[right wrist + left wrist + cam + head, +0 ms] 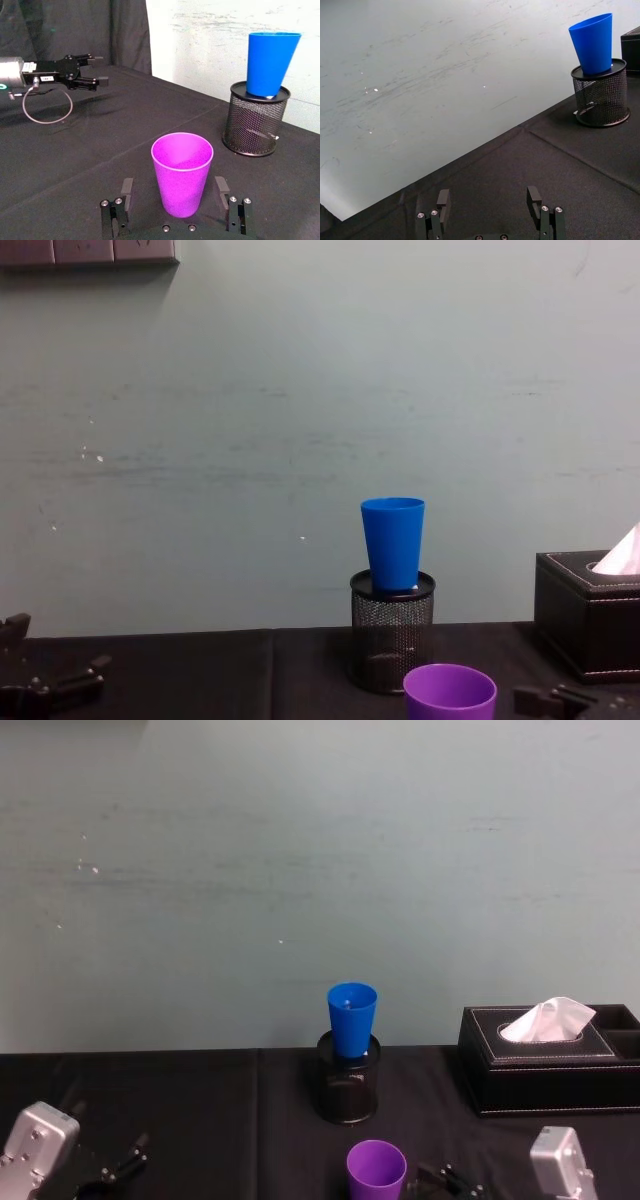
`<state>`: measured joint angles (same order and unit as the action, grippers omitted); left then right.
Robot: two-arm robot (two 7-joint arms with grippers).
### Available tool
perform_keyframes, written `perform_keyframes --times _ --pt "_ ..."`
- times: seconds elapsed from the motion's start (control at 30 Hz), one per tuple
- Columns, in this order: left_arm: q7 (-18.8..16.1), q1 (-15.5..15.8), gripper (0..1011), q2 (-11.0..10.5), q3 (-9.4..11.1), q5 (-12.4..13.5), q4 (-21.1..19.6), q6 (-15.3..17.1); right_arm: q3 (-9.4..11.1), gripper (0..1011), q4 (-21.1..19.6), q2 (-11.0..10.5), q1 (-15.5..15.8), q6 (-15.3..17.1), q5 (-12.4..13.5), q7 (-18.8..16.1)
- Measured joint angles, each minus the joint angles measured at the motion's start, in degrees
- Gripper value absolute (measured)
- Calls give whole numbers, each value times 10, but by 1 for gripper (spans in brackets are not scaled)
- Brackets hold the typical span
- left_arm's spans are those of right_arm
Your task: Pick up one cup with a gripper and tap it against the other cup.
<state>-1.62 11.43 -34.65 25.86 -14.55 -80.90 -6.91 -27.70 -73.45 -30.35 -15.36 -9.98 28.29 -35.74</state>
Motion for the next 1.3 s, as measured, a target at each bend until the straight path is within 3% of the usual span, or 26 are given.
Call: perform_keyframes --times 0.27,0.7,1.0,1.3 --pt "0 0 1000 0 0 0 0 0 -8 1003 52 36 -39 -1 -20 -16" --pt "0 0 1000 0 0 0 0 0 -6 1003 115 75 -80 -18 -44 -32" --pt "0 0 1000 0 0 0 0 0 -3 1003 138 91 -92 -26 -49 -42" --pt "0 0 1000 0 0 0 0 0 -2 970 138 91 -92 -27 -50 -43"
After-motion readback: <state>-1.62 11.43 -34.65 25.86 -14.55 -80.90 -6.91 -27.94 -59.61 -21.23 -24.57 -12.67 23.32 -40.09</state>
